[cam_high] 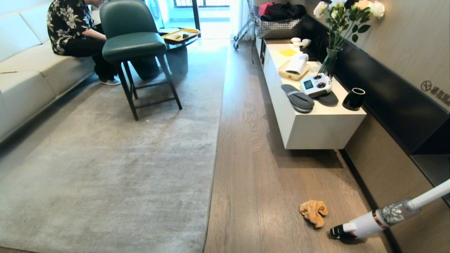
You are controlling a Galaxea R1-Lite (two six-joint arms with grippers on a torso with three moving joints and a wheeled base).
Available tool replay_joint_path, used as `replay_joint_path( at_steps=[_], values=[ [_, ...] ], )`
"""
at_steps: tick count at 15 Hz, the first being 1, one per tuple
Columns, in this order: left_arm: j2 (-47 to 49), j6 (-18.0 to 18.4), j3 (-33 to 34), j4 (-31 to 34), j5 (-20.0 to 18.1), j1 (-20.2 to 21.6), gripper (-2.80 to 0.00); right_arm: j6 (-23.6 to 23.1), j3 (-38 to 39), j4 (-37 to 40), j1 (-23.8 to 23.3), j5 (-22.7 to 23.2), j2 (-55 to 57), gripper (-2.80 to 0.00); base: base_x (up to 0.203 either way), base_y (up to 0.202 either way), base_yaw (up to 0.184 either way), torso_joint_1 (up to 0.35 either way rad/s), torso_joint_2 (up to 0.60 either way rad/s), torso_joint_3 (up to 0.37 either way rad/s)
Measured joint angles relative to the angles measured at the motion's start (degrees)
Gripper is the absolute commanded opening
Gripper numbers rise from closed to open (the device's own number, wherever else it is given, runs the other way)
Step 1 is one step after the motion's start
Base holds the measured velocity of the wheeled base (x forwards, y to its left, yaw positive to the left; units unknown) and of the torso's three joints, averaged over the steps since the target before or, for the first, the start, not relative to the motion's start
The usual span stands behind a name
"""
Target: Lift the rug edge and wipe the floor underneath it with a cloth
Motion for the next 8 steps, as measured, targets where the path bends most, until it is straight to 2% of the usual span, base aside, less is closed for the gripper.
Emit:
replay_joint_path(
  at_steps=[4,8],
  values=[
    [0.00,0.01,0.00,0.00,-0.01,0.00,-2.80,-0.17,0.00,0.09,0.00,0.03,0.00,-2.80,0.000,0.000,0.000,0.020,-0.44,-0.408],
    [0.00,0.06,0.00,0.00,-0.01,0.02,-2.80,-0.03,0.00,0.02,0.00,0.00,0.02,-2.80,0.000,0.000,0.000,0.087,-0.46,-0.381]
  ],
)
